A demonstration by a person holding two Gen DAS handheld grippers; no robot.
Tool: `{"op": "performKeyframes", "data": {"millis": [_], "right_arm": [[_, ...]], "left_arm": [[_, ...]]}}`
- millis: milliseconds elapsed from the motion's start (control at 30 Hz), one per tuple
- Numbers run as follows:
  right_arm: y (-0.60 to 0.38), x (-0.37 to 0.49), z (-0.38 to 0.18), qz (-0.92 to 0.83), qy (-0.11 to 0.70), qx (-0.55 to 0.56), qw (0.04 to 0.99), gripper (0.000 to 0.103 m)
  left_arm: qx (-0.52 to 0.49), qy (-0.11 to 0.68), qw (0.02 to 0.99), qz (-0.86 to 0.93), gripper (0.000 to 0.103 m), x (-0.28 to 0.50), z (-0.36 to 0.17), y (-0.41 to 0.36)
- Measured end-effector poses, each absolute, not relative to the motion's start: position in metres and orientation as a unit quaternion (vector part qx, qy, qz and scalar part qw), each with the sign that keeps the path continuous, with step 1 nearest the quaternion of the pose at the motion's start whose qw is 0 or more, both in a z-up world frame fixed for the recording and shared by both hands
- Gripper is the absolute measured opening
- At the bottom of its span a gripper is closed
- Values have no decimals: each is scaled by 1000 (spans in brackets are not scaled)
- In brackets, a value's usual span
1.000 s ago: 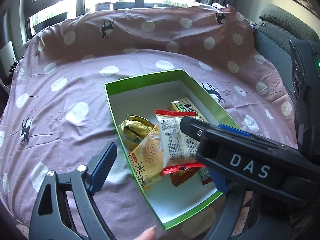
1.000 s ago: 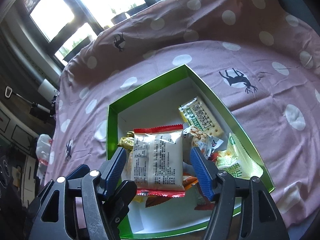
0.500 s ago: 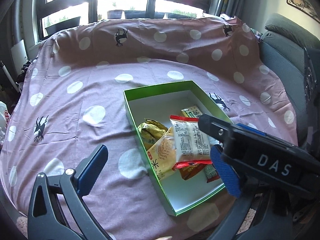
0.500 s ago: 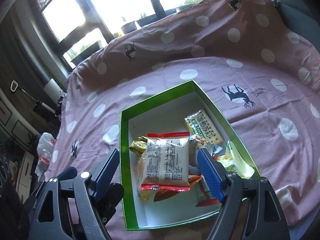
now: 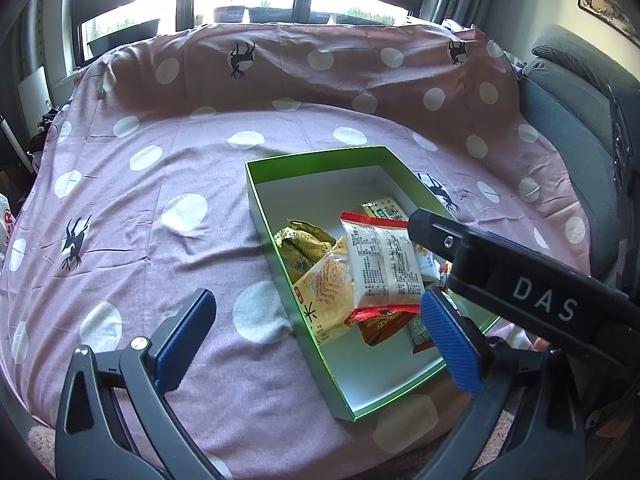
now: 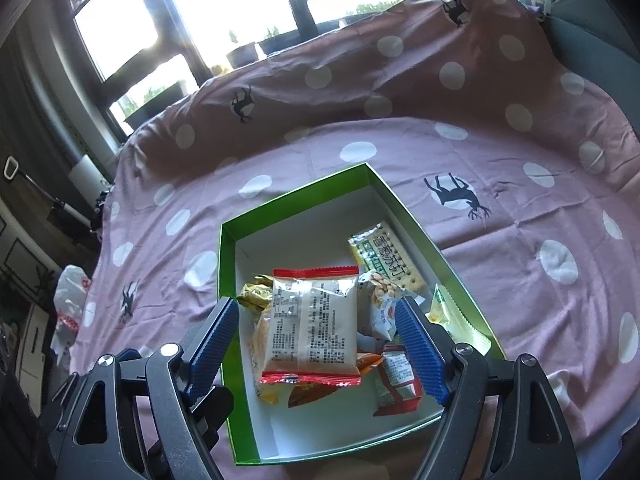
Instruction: Organize snacks
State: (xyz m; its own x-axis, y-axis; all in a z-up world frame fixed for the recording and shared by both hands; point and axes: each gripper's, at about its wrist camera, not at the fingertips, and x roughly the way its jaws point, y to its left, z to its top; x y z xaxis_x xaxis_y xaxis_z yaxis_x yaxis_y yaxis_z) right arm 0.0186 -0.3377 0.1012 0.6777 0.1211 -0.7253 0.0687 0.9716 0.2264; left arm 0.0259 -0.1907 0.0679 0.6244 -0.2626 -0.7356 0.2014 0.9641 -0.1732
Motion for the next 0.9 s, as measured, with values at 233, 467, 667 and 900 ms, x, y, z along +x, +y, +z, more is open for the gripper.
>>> {"op": "performKeyframes", "data": {"millis": [233, 467, 667, 900], "right_arm": [[-337, 20, 101, 11, 403, 116, 908, 81], [-336, 20, 100, 8, 404, 112, 908, 81], [-335, 20, 100, 7, 404, 111, 908, 81], [-335, 21, 100, 5, 405, 109, 908, 81]], "left_arm": [[-42, 418, 898, -129, 102, 27, 66, -189], [-47, 424, 895, -132, 102, 27, 64, -188], [-49, 423, 895, -132, 102, 27, 64, -187], [-53, 425, 894, -133, 102, 27, 64, -185]]}}
